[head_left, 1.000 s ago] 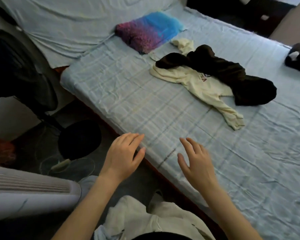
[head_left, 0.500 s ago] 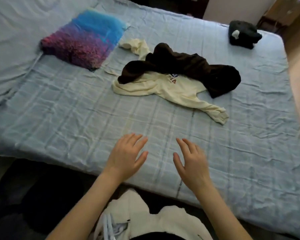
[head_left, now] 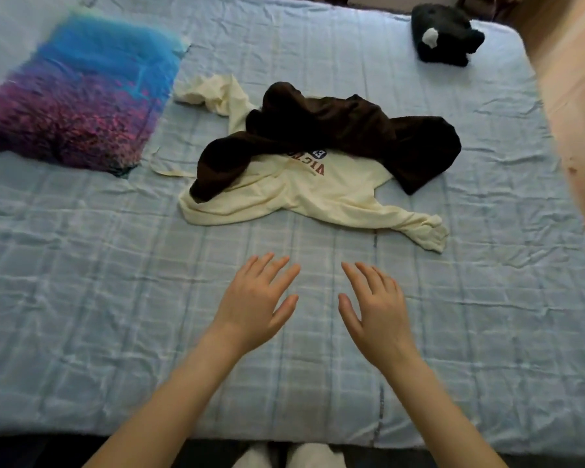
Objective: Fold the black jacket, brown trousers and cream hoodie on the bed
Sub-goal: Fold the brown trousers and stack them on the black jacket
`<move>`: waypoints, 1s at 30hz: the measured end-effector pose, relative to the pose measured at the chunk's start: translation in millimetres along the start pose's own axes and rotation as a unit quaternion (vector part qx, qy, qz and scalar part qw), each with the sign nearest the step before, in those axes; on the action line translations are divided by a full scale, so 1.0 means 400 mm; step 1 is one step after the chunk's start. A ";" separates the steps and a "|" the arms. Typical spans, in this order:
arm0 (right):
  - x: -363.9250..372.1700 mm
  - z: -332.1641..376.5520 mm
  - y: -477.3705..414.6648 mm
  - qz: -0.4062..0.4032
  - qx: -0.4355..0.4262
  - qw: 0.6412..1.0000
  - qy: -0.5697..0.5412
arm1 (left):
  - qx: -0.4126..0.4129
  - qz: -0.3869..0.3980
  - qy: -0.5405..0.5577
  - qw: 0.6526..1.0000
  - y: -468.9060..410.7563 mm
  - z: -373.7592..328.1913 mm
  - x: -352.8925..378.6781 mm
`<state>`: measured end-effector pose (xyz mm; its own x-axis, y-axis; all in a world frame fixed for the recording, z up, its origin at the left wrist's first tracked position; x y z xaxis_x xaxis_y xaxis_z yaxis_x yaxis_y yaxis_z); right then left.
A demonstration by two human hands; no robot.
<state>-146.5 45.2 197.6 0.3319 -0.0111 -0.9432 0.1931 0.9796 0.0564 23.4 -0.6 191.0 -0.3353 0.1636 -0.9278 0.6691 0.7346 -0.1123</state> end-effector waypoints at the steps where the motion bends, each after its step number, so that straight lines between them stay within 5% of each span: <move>1: 0.018 -0.015 -0.054 -0.004 -0.002 1.000 0.000 | 0.000 0.000 0.003 1.000 -0.043 0.029 0.019; 10: 0.306 -0.159 -0.588 -0.010 -0.003 1.000 -0.012 | -0.046 -0.027 0.004 0.999 -0.475 0.400 0.271; 17: 0.580 -0.256 -0.904 0.016 -0.017 0.999 0.049 | -0.085 0.024 -0.053 0.995 -0.727 0.668 0.566; 22: 0.757 -0.367 -0.984 0.080 -0.014 0.992 0.100 | -0.089 0.078 -0.091 0.989 -0.767 0.759 0.736; 30: 0.796 -0.392 -0.996 0.003 -0.030 0.994 0.106 | -0.065 0.011 -0.095 0.993 -0.759 0.784 0.780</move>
<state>-262.7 -317.2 -176.5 0.1305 0.0309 -0.9910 0.1334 0.9899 0.0485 -76.2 -379.1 -175.9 -0.1819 0.0625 -0.9813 0.5795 0.8131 -0.0556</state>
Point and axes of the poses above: each hand's wrist, its own y-axis away from the middle knuckle, its own x-axis out of the palm, z = x × y, the point moved 9 cm from there along -y, towards the middle knuckle, and after that the axes turned 8 degrees about x, right-handed, at the moved point
